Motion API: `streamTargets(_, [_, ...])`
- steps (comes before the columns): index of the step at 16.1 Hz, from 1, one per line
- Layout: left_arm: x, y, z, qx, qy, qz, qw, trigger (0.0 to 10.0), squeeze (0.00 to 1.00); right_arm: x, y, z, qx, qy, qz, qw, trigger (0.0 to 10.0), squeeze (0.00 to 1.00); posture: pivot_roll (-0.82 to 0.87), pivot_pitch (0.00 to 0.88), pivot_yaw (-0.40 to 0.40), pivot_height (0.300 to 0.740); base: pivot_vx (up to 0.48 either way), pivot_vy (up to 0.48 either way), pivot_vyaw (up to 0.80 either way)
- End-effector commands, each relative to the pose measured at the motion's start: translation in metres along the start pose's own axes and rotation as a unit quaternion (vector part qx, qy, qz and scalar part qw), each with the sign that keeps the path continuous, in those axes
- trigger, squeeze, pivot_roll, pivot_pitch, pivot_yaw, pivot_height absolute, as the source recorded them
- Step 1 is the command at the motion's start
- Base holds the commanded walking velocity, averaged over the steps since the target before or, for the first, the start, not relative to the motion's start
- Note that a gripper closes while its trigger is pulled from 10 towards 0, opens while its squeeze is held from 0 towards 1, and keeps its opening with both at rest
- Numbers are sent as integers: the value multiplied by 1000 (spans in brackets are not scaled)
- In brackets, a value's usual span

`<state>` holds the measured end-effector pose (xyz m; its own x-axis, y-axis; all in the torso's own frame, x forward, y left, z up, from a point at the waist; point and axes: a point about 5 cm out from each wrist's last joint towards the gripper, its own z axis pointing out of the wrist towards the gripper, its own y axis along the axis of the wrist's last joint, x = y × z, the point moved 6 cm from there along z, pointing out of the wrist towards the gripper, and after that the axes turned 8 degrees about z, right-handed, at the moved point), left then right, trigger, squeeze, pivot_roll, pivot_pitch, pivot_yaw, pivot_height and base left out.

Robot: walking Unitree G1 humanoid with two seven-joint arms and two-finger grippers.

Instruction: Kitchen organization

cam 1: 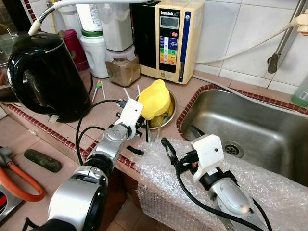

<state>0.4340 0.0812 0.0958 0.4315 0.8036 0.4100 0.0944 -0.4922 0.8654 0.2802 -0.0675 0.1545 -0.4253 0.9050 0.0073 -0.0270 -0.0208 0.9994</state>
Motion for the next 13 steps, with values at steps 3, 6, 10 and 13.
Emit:
streamTargets(3, [-11, -13, -4, 12, -31, 31, 999, 3137, 0, 1, 2, 4, -8, 8, 0, 1000, 10000, 0, -37, 0, 59, 740, 0, 0, 0])
streamTargets(6, [-18, -7, -6, -9, -43, 72, 996, 3647, 0, 0, 3, 6, -10, 10, -3, 1000, 10000, 0, -35, 0, 57, 740, 0, 0, 0])
streamTargets(10, [-19, 12, -9, -51, -23, 89, 994, 4980, 0, 0, 4, 8, -13, 13, -3, 1000, 10000, 0, -27, 0, 42, 740, 0, 0, 0])
streamTargets(13, [-10, 30, -11, -74, 3, 83, 994, 10000, 0, -1, 7, 9, -18, 14, -4, 1000, 10000, 0, -20, 0, 33, 740, 0, 0, 0])
